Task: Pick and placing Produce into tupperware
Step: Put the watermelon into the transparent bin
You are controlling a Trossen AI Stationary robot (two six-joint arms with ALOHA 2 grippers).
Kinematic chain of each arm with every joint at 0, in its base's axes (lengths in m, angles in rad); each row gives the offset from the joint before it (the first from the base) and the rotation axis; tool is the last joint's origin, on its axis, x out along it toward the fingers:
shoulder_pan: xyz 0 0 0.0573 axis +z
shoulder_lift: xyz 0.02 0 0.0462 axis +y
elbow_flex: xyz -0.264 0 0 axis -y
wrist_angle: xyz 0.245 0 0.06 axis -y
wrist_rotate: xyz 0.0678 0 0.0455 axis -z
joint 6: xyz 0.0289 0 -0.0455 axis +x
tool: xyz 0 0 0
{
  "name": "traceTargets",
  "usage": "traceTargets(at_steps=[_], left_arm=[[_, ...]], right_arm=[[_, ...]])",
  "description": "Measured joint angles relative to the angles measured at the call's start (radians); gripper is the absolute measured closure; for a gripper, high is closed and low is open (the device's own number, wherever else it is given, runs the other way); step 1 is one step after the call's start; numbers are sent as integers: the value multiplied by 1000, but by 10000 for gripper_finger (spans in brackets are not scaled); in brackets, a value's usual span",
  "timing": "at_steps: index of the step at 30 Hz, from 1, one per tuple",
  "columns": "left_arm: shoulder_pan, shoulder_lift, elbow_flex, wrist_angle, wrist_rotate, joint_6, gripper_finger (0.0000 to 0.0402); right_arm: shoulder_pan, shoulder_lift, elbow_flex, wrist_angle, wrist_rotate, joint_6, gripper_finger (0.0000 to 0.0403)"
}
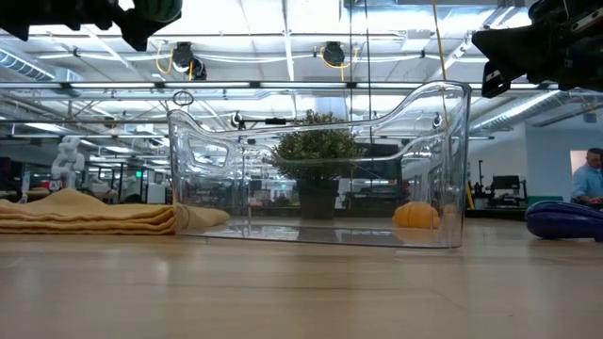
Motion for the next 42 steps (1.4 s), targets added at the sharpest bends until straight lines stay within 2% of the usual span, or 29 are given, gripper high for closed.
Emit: traceTargets(at_steps=[6, 13, 24, 29, 37, 42], left_arm=[[-13, 2, -70, 29, -83, 6, 105], [-13, 2, -154, 135, -83, -13, 105], [-13, 0, -161, 141, -85, -10, 105], [-13, 4, -161, 160, -126, -62, 105], [-13, 98, -160, 264, -186, -130, 105], [-13, 217, -89, 266, -186, -132, 105]], right_arm=[[0, 0, 0, 0, 0, 0, 403], [0, 0, 0, -1, 0, 0, 403], [0, 0, 0, -8, 0, 1, 403], [0, 0, 0, -8, 0, 1, 403], [0, 0, 0, -8, 0, 1, 403], [0, 0, 0, -7, 0, 0, 403]])
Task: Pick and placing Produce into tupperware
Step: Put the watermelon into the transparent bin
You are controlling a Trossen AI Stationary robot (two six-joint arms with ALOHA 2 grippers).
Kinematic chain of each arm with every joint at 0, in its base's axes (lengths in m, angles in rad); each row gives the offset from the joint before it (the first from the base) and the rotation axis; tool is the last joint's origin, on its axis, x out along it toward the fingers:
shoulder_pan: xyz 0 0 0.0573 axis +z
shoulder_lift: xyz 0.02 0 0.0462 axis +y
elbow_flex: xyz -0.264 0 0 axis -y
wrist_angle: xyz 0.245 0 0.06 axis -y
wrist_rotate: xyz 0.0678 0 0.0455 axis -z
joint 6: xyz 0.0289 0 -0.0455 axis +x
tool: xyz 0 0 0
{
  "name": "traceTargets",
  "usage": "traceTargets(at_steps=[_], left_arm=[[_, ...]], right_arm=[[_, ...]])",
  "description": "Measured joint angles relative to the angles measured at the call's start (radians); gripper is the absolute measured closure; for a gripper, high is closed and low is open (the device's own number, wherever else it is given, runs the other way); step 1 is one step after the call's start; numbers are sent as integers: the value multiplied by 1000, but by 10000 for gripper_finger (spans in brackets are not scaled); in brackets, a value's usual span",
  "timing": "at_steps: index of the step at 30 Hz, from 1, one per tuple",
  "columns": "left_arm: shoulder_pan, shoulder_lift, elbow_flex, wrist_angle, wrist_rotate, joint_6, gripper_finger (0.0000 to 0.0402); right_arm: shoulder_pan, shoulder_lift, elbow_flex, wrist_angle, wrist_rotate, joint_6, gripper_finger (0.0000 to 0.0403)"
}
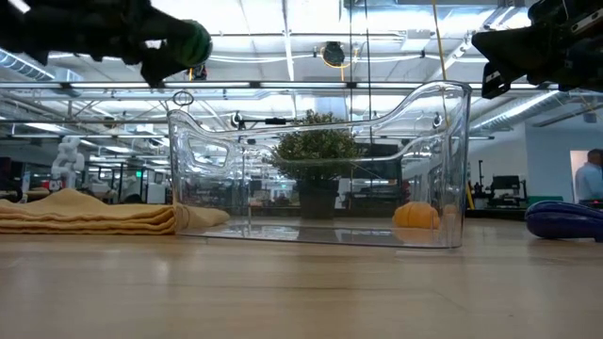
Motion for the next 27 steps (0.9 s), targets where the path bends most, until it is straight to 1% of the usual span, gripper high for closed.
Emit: traceTargets(at_steps=[5, 9, 19, 22, 27], left_arm=[[0, 150, 114, -23, 39, 36, 105], [0, 265, 207, -47, 50, 49, 105], [0, 525, 386, -75, 180, 49, 105], [0, 586, 437, -120, 186, 48, 105], [-5, 678, 527, -248, 167, 53, 105]], right_arm=[[0, 0, 0, 0, 0, 0, 403], [0, 0, 0, 0, 0, 0, 403], [0, 0, 0, 0, 0, 0, 403], [0, 0, 0, 0, 0, 0, 403], [0, 0, 0, -1, 0, 0, 403]])
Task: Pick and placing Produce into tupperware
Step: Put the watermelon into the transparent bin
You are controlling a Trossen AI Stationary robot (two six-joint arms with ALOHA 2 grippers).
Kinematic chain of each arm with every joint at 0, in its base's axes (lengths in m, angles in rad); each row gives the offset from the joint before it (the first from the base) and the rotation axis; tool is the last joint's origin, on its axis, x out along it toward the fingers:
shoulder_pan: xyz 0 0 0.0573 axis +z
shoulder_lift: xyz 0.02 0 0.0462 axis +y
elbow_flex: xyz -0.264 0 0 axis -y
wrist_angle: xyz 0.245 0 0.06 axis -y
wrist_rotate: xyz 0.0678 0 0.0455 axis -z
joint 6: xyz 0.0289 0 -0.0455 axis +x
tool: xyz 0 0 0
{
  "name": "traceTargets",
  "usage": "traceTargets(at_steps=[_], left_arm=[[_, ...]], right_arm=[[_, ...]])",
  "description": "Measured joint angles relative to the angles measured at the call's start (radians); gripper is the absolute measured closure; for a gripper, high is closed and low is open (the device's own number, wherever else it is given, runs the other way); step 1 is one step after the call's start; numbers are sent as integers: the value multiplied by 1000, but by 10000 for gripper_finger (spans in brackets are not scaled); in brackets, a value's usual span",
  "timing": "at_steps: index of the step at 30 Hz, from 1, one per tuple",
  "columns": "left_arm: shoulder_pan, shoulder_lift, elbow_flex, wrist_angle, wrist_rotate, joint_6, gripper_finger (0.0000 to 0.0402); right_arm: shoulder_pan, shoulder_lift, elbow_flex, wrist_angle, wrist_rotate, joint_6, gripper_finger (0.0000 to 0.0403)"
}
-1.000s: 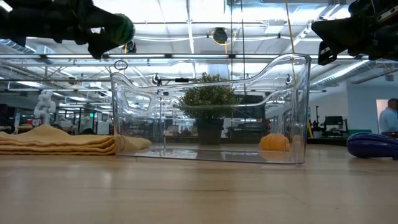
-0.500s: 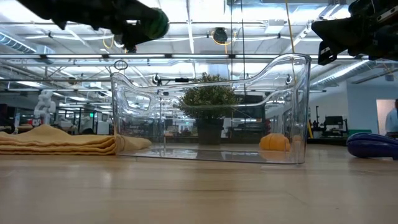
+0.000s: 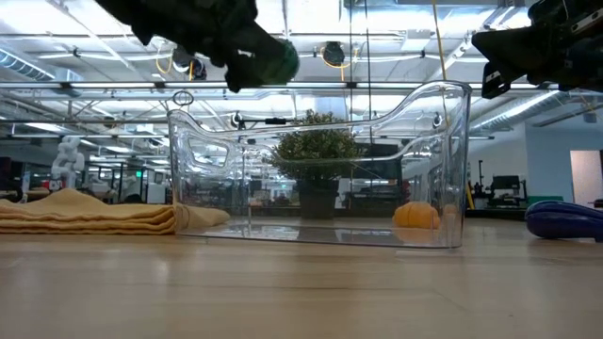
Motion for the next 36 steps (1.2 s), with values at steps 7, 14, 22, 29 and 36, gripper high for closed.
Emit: traceTargets(at_steps=[7, 14, 22, 29, 36], left_arm=[[-25, 91, 133, -179, 0, 84, 105], [-60, 148, 239, -330, 1, 182, 105], [-129, 282, 356, -459, -11, 246, 105], [-172, 379, 433, -580, -95, 292, 105], [-197, 430, 439, -624, -107, 285, 105]], right_arm=[[0, 0, 0, 0, 0, 0, 403], [0, 0, 0, 0, 0, 0, 403], [0, 11, 0, 10, 0, 0, 403], [0, 23, 0, 8, 0, 0, 403], [0, 26, 0, 8, 0, 0, 403]])
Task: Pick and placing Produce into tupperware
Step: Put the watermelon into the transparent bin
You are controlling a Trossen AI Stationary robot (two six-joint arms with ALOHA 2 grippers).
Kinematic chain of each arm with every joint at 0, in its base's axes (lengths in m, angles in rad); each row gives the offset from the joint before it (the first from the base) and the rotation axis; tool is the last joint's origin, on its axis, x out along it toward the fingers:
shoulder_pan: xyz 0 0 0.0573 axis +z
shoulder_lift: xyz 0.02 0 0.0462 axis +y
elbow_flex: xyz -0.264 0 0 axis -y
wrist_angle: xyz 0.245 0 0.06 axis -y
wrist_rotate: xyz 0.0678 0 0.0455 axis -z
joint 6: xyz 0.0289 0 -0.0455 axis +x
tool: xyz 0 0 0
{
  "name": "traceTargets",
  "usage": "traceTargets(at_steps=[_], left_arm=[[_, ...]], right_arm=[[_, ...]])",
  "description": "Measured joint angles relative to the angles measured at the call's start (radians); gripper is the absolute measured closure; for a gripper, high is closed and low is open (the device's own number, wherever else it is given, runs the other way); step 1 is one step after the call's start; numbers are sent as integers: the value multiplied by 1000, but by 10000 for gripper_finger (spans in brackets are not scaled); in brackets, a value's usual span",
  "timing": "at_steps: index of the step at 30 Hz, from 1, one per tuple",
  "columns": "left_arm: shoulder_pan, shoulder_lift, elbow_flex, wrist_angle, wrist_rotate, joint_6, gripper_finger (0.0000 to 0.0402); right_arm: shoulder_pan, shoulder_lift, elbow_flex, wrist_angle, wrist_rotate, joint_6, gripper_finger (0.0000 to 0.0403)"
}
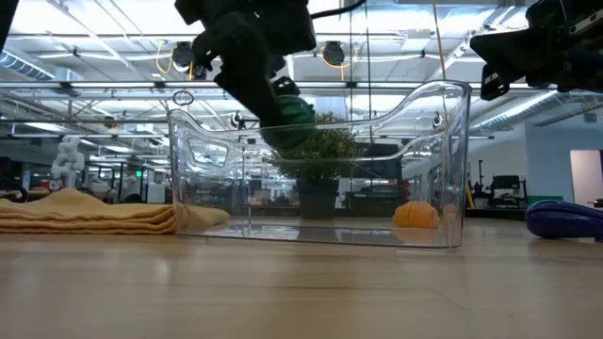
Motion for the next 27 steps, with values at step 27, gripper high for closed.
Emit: traceTargets(at_steps=[27], left_arm=[[-66, 43, -1, -11, -79, 61, 105]], right_arm=[[0, 6, 0, 16, 0, 0, 403]])
